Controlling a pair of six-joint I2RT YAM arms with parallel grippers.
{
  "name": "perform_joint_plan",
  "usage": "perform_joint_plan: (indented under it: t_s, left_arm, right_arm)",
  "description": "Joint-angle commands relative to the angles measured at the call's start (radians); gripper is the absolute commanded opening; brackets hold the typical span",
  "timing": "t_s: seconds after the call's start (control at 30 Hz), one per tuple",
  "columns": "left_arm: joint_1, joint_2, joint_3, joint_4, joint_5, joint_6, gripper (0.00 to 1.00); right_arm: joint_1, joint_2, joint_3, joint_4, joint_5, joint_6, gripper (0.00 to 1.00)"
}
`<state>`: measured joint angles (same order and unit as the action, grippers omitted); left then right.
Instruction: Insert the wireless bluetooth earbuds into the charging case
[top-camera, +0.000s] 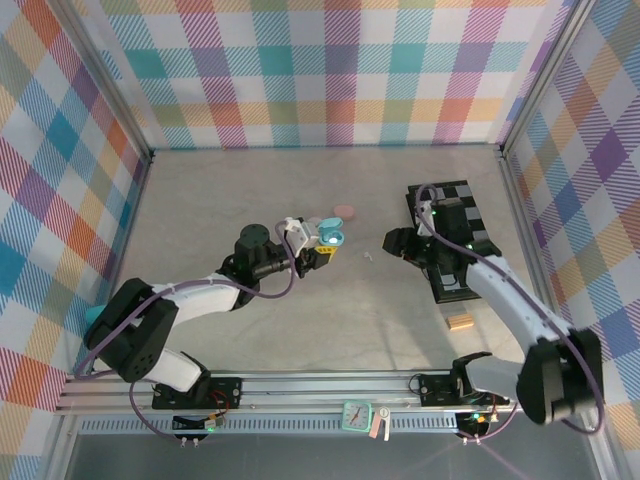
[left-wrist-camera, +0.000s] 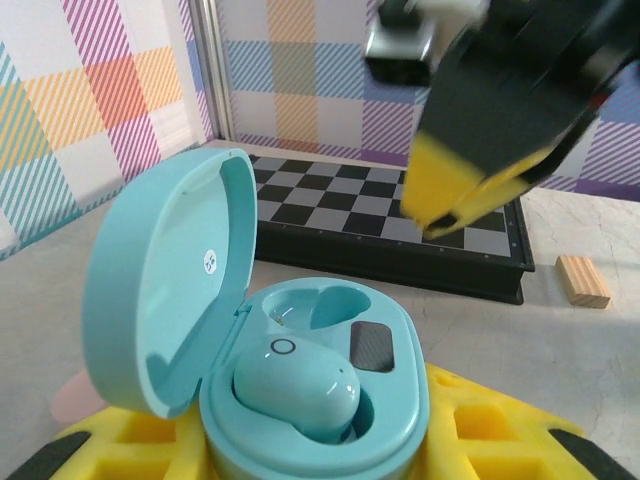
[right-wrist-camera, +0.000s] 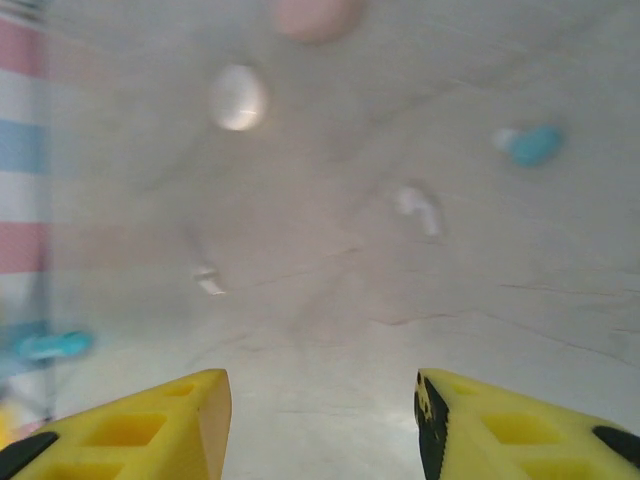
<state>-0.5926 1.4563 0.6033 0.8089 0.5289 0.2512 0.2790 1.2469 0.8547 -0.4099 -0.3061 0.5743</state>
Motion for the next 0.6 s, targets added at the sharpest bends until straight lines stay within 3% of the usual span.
perform_joint_plan:
  t_s: [0.0,0.33,0.57]
  left_arm:
    - [0.007,-0.044,-0.020,-0.011,0.000,-0.004,0.27]
    - [0.007,-0.061,-0.023,-0.014,0.012,-0.007,0.27]
    - [0.005,-0.068,-0.016,-0.022,0.019,-0.007,0.27]
  right_arm:
    - [-0.020,0.103,0.048,-0.042,0.103,0.008,0.52]
    - [-0.075,0.346,0.001,0.285,0.030,0.236,0.46]
    - [-0.084,0.449,0.021,0.359,0.020,0.277,0.41]
